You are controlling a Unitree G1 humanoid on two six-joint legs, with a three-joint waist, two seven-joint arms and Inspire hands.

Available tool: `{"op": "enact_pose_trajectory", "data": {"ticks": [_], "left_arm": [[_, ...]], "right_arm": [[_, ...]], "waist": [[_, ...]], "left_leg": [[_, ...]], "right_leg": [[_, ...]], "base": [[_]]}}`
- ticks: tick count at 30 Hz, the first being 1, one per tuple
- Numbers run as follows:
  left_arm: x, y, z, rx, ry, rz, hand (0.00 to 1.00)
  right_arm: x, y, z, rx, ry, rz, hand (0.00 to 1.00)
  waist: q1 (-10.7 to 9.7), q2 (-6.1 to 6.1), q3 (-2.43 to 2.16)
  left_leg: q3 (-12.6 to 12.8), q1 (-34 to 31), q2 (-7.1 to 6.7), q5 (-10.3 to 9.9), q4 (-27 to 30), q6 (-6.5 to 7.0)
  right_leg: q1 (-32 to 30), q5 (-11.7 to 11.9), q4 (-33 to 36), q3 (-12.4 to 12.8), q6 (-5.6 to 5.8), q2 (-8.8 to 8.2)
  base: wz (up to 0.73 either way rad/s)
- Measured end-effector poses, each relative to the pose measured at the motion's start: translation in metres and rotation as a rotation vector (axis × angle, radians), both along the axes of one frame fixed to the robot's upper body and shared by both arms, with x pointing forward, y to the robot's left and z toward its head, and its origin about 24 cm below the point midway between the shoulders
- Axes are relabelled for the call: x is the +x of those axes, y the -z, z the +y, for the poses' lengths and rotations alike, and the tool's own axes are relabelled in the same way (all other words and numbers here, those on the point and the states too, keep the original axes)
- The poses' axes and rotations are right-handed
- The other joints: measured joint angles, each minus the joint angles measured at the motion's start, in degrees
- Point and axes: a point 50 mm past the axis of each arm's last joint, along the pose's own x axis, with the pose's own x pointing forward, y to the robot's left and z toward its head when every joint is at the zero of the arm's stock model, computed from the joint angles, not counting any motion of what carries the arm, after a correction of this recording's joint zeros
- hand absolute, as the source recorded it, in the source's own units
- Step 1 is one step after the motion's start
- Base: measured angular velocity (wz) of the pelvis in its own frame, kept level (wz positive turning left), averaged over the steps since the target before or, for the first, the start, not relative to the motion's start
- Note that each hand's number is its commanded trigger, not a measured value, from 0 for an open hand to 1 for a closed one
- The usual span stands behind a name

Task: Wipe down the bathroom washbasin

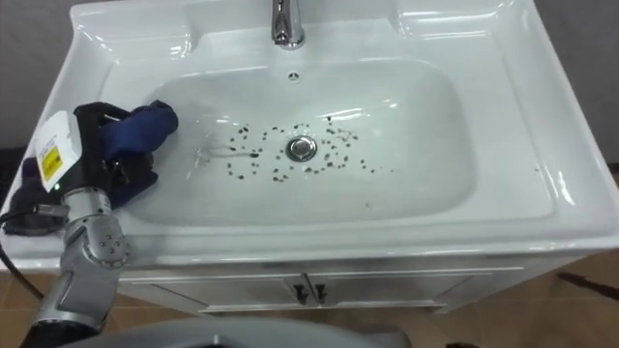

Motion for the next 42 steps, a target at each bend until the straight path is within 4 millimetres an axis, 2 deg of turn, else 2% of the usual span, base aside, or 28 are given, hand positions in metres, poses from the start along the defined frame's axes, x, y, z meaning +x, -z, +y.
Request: {"op": "enact_pose_trajectory", "data": {"ticks": [5,13,23,33,38,42], "left_arm": [[0.006,-0.012,-0.015,-0.019,0.086,-0.077,1.0],[0.009,-0.029,-0.02,-0.016,0.12,-0.183,1.0],[0.009,-0.031,-0.02,-0.013,0.117,-0.206,1.0],[0.007,-0.02,-0.037,-0.032,0.179,-0.161,1.0],[0.003,-0.002,-0.036,-0.034,0.18,-0.073,1.0],[0.002,0.0,-0.037,-0.033,0.186,-0.061,1.0]], "right_arm": [[-0.001,0.001,0.003,0.013,-0.004,0.002,0.0],[-0.009,0.002,0.004,0.023,0.001,0.028,0.0],[-0.008,0.002,0.004,0.026,-0.004,0.03,0.0],[0.002,0.003,0.007,0.04,-0.034,0.013,0.0],[0.001,0.003,0.008,0.039,-0.02,0.014,0.0],[0.002,0.003,0.009,0.042,-0.019,0.008,0.0]], "waist": [[0.1,-0.35,0.18],[-0.1,-0.35,0.18],[-0.3,-0.38,0.21],[-0.2,-0.65,0.32],[-0.4,-0.57,0.25],[-1.0,-0.68,0.15]], "left_leg": [[0.0,0.0,-0.01,0.0,0.0,0.0],[0.2,0.0,-0.04,0.0,0.0,0.0],[0.3,0.0,-0.05,0.0,0.0,0.0],[0.9,0.0,-0.06,0.0,0.0,0.0],[1.6,0.0,-0.06,0.0,0.0,0.0],[1.8,-0.1,-0.06,0.0,0.0,0.0]], "right_leg": [[-0.1,0.0,0.0,0.2,0.0,0.0],[-0.2,0.0,0.0,0.6,-0.01,0.01],[-0.3,0.0,0.0,0.6,-0.01,0.01],[-0.4,0.0,0.0,1.0,-0.01,0.01],[-0.6,0.0,0.0,1.6,-0.01,0.02],[-0.7,0.0,0.0,1.7,-0.01,0.01]], "base": [[-0.01],[-0.01],[0.0],[-0.01],[-0.06],[-0.01]]}}
